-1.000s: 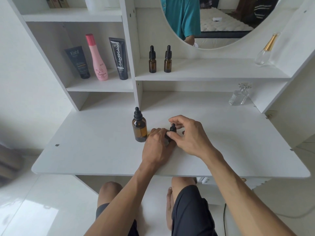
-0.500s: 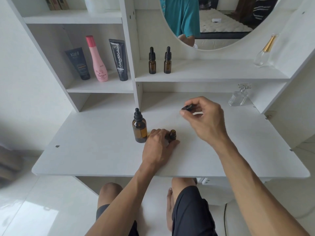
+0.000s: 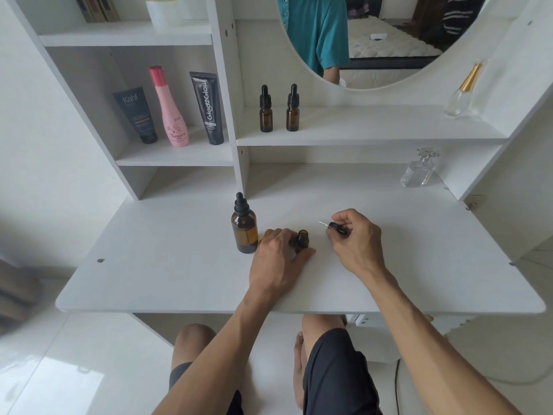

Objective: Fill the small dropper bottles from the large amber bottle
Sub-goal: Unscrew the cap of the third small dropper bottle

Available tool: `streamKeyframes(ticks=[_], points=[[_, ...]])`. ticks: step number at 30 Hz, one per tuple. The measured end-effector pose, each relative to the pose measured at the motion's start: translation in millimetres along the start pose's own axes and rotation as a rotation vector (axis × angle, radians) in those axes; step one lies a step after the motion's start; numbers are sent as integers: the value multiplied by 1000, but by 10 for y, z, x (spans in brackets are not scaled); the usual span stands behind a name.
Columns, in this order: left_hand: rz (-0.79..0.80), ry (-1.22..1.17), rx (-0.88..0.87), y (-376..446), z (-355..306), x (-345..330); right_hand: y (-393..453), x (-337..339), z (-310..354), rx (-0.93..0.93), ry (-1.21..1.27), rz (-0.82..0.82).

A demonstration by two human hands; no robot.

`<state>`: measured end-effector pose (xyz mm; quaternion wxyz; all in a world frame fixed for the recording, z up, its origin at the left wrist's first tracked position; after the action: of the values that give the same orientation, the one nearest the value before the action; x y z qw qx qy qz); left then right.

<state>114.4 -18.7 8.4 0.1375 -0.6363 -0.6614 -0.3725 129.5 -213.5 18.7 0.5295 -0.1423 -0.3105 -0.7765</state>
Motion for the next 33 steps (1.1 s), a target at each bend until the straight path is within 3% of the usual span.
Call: streamKeyframes(ticks=[15, 33], points=[[5, 24, -8, -5, -33, 17, -25, -44, 9, 61, -15, 0], [26, 44, -9, -61, -78, 42, -68, -10, -16, -18, 4, 64]])
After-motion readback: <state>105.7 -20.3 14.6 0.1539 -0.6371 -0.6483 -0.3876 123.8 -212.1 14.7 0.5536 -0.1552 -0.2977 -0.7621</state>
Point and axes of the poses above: each hand's wrist, its own y-axis towards the middle knuckle, its own x-axis out of the back of the hand, z = x × y, the point moved 10 cm from there along y, towards the middle knuckle
